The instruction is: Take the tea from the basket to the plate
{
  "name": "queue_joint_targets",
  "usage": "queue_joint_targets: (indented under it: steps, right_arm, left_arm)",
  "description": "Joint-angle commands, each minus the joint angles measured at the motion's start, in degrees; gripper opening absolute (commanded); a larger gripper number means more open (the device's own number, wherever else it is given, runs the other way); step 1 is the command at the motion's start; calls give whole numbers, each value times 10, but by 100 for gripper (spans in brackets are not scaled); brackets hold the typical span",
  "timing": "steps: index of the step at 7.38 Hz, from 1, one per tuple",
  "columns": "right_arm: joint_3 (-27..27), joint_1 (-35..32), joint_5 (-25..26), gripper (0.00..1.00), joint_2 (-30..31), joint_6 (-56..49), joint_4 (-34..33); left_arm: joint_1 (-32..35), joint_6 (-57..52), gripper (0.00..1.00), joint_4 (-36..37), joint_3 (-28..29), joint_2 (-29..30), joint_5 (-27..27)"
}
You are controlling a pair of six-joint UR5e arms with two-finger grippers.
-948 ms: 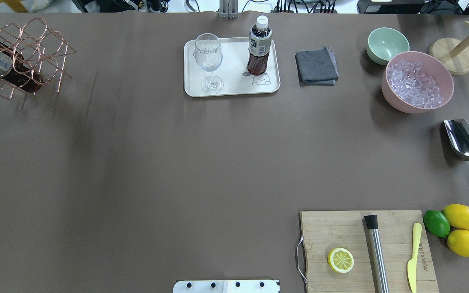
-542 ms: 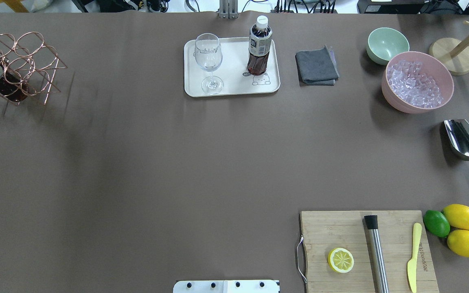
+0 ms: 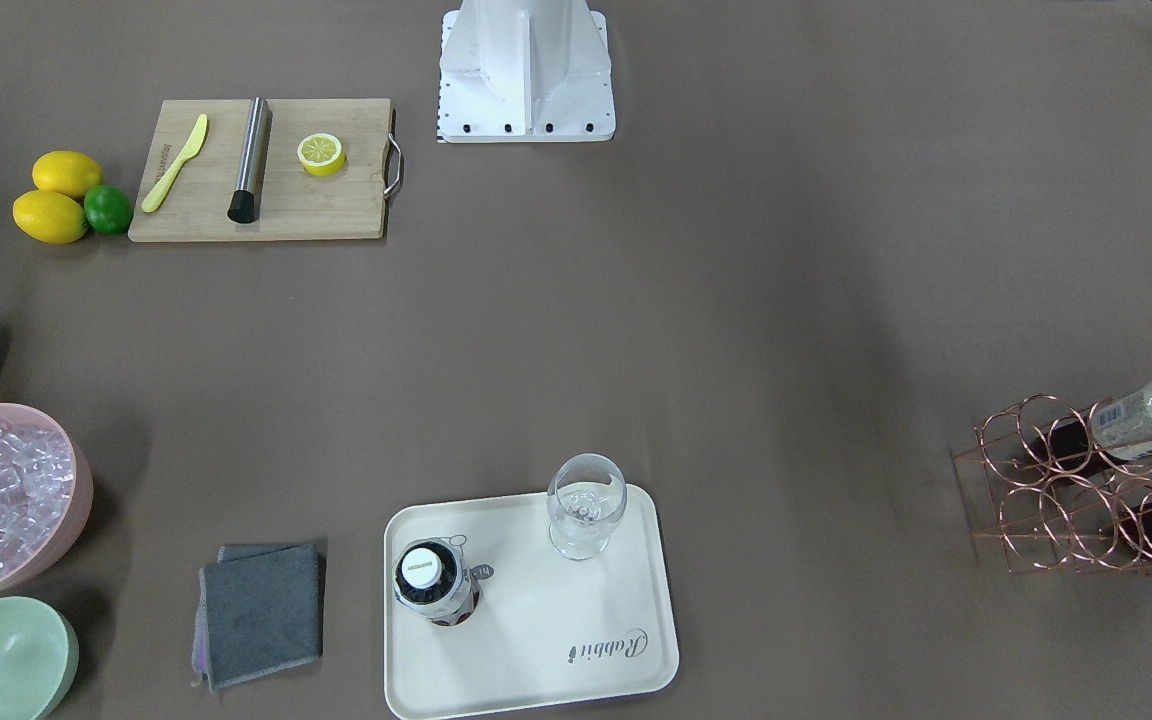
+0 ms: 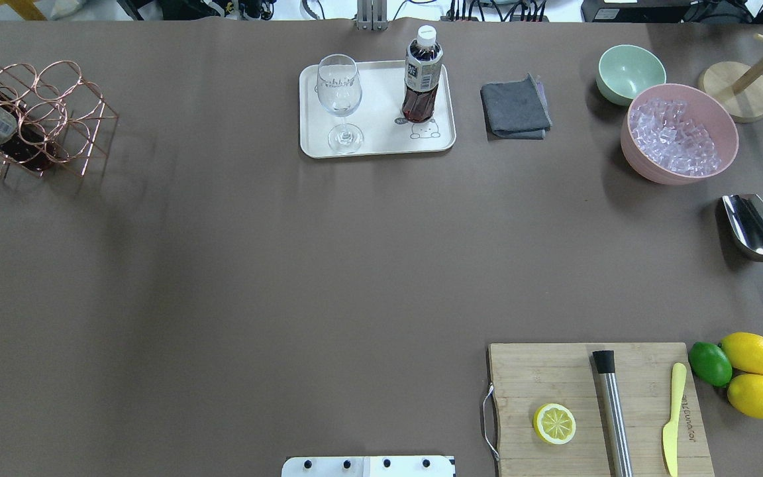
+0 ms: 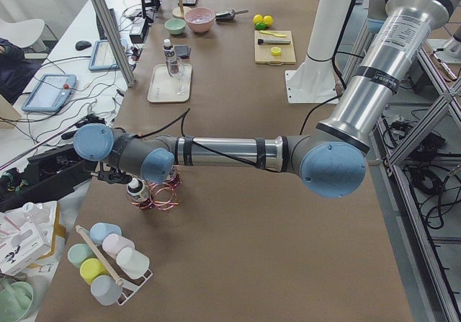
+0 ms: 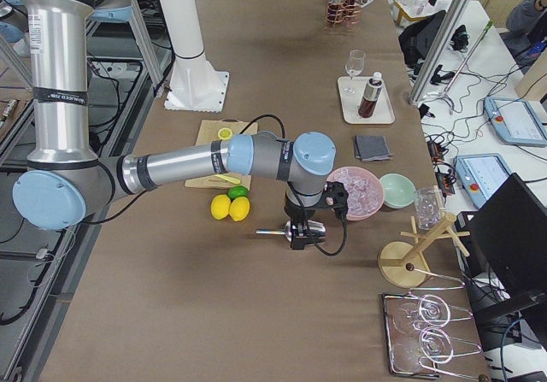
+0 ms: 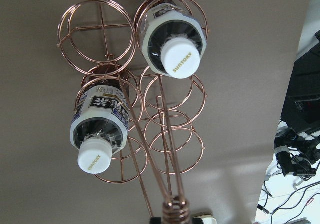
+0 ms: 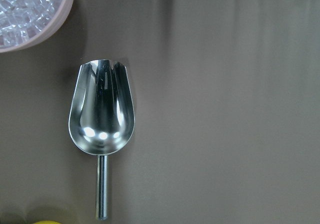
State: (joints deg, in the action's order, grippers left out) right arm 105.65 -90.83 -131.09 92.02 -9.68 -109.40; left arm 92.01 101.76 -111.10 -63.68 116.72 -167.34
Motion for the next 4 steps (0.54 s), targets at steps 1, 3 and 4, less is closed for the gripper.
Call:
queue_joint_targets:
  steps: [1, 3, 4]
  right_arm:
    - [-16, 3, -1, 99, -4, 1, 1]
    - [-23, 4, -5, 99, -6, 2, 1]
    - [-20, 4, -11, 99, -8, 3, 1]
  left_arm:
    - [-2, 0, 0, 0, 0, 0, 2]
    - [-2, 0, 0, -1, 0, 1, 3]
    - [-2, 0, 21, -1, 0, 1, 3]
